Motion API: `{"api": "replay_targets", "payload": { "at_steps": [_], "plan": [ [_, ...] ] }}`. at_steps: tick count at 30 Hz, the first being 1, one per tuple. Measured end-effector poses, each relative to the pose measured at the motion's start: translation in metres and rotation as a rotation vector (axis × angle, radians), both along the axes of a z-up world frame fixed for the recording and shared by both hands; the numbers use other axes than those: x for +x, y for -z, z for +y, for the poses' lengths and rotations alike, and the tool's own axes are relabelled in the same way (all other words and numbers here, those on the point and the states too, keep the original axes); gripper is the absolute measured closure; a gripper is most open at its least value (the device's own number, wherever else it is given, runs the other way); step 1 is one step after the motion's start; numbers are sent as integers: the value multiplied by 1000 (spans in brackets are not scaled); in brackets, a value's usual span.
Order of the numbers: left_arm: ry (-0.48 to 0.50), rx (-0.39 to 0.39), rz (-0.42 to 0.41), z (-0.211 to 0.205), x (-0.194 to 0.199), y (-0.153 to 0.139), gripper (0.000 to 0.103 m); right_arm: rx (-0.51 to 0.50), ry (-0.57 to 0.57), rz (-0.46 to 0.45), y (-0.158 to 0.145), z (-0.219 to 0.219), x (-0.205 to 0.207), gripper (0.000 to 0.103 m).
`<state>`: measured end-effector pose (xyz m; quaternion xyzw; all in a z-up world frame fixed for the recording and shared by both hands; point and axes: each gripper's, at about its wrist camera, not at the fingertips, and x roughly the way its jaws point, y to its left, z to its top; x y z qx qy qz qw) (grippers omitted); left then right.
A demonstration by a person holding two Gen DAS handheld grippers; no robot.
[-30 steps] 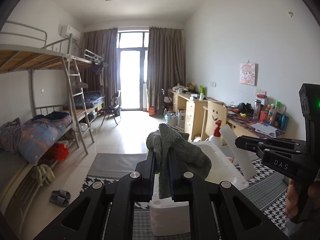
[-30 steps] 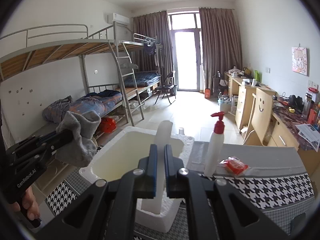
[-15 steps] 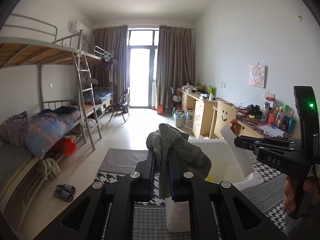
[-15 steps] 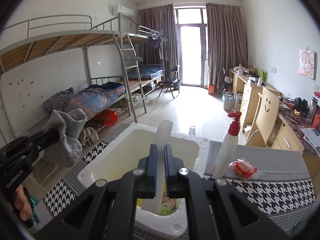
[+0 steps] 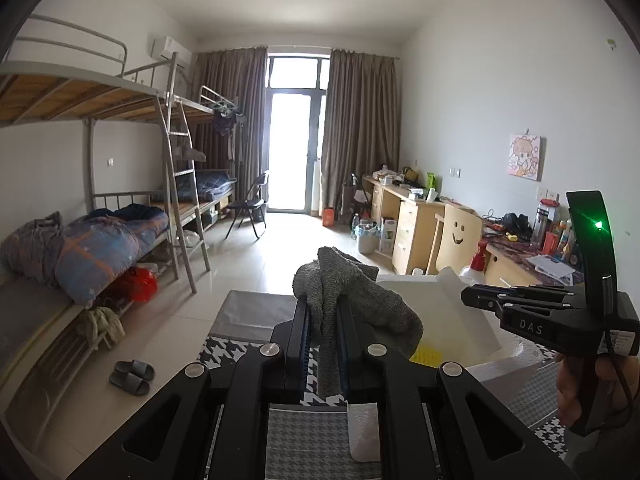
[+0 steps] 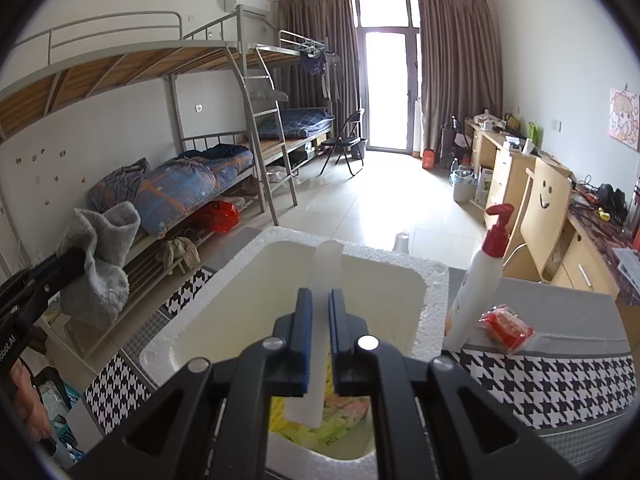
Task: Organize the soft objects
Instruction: 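Lower the white tube into the foam box and open the right tool, then move the left tool over the foam box and open it to drop the grey cloth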
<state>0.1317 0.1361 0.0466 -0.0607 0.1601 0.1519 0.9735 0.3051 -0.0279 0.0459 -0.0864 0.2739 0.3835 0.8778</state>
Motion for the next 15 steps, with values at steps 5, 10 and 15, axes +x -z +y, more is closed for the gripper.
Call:
{"api": "replay_targets", "payload": {
  "at_steps": [5,10,15],
  "plan": [
    [8,-7,-9,0,2,0,90,-47,5,25,8,5,5,63],
    [24,-3,-4,-2,4,1,90,-29,19,18,7,-3,2,19],
    [38,-5,-2,-5,5,0,90,-23,24,8,4,-9,-2,19]
  ]
}}
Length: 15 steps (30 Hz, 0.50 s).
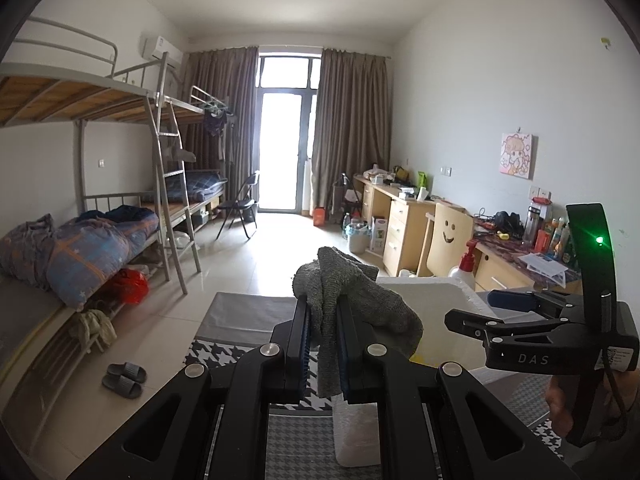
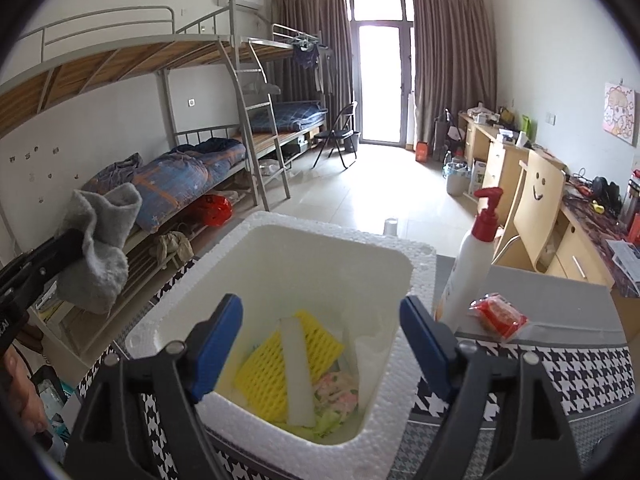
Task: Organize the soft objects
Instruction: 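Move the left tool over the foam box and open it to drop the grey cloth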
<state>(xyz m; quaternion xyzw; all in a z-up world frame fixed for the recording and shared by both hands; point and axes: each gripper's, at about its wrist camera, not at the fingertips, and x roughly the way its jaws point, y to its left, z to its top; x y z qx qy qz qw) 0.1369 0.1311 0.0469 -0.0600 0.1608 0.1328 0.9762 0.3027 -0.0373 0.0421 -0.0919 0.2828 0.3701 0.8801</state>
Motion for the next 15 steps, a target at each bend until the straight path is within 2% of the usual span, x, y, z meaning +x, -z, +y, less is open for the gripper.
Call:
{"api": "replay_targets", "payload": {
  "at_steps": [15],
  "plan": [
    [96,6,1,-25,15,-8,90,23,73,-88,-15,-32,-13,14]
  ]
}}
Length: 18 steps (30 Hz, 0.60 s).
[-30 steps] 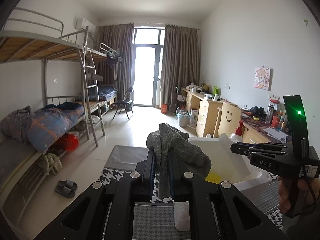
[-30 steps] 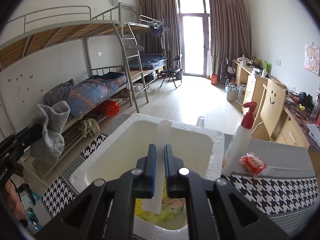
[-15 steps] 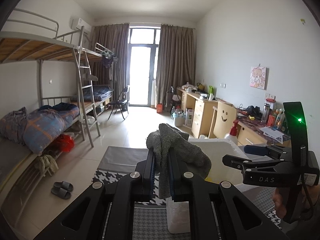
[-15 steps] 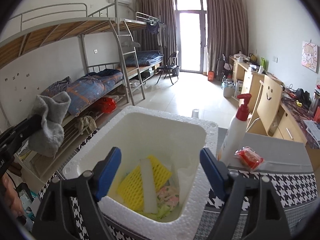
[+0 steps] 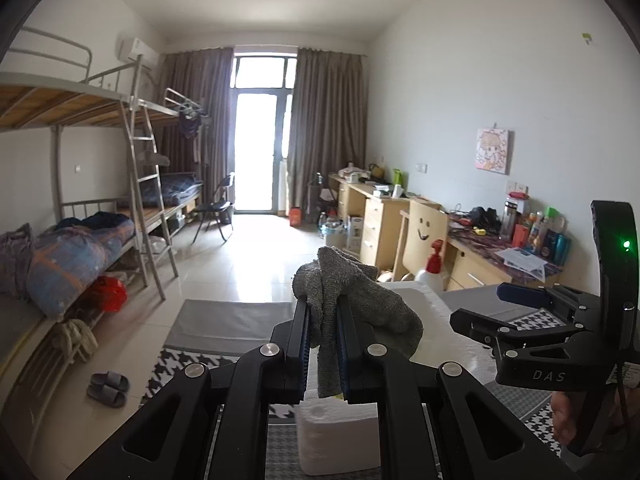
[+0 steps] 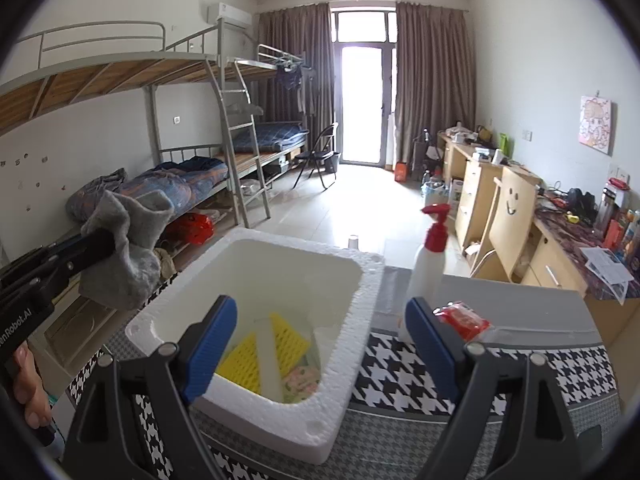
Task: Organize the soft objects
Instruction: 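Move the left tool over the foam box and open it to drop the grey cloth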
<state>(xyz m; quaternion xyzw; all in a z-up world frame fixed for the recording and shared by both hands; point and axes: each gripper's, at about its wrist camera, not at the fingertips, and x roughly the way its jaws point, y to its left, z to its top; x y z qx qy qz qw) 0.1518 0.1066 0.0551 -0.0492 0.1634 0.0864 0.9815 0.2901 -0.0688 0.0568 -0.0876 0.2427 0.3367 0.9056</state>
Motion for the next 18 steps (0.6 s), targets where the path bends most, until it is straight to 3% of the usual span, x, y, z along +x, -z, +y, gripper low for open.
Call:
{"api": "replay_targets", "payload": {
  "at_steps": [18],
  "plan": [
    [88,15,44,-25,26,2,90,24,77,-29,5,-38,-5,14]
  ]
}}
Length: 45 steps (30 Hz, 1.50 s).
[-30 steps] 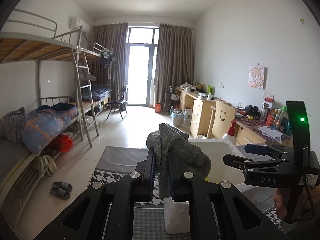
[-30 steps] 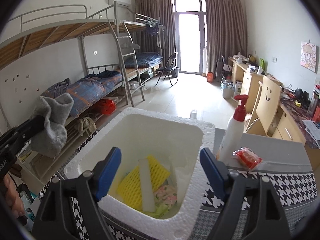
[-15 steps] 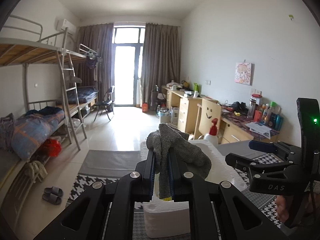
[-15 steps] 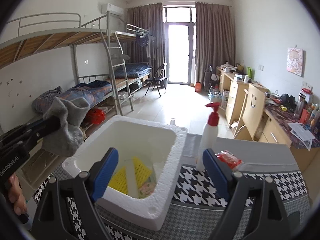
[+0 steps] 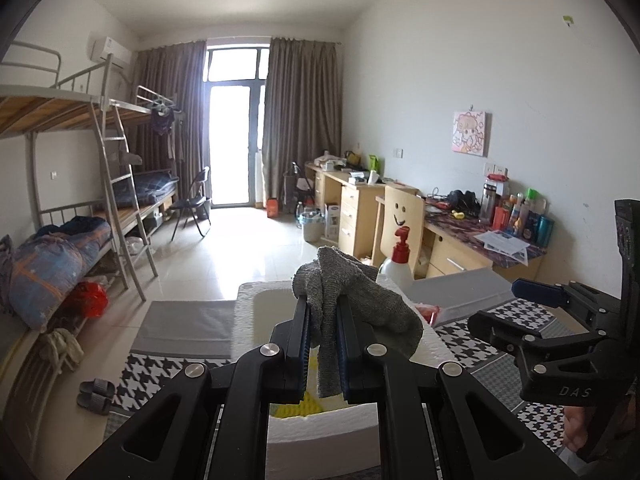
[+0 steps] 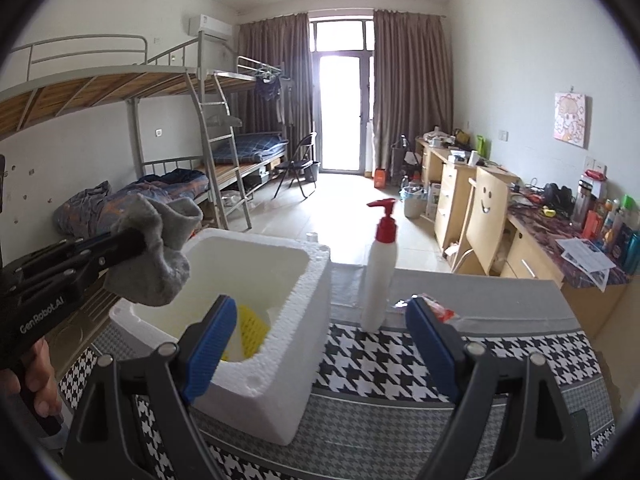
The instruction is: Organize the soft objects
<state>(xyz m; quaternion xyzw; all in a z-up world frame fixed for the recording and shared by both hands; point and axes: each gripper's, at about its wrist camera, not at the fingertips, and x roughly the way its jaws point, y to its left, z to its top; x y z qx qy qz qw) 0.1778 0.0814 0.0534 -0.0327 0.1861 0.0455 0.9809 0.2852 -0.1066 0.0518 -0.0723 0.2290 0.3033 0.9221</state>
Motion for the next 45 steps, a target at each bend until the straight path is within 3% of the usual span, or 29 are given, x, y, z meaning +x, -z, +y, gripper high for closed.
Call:
{"api": "replay_targets", "payload": {
  "at_steps": [16,24,26,28,29,32,35,45],
  "plan": [
    [12,-6,57,-11,27,7,90,29,49,27,7,-30,2,14],
    [-29,13,104,-13,42,15,88,26,79,29,9,-43,1,14],
    [-41,13,118,-13,45,17,74,30,83,34,10,-46,0,14],
    [-50,15,115,-13,45,17,31,32,88,35,11,-49,0,14],
    [-54,13,101,-13,42,16,25,33,90,36,12,-50,0,14],
    [-67,19,76,-13,35,12,19,31,93,38,12,-52,-2,14],
    [-72,19,53,-14,28,8,7,36,93,38,10,-52,-2,14],
    [-106,24,9,-12,0,0,1,47,69,22,6,-50,-14,14]
  ]
}}
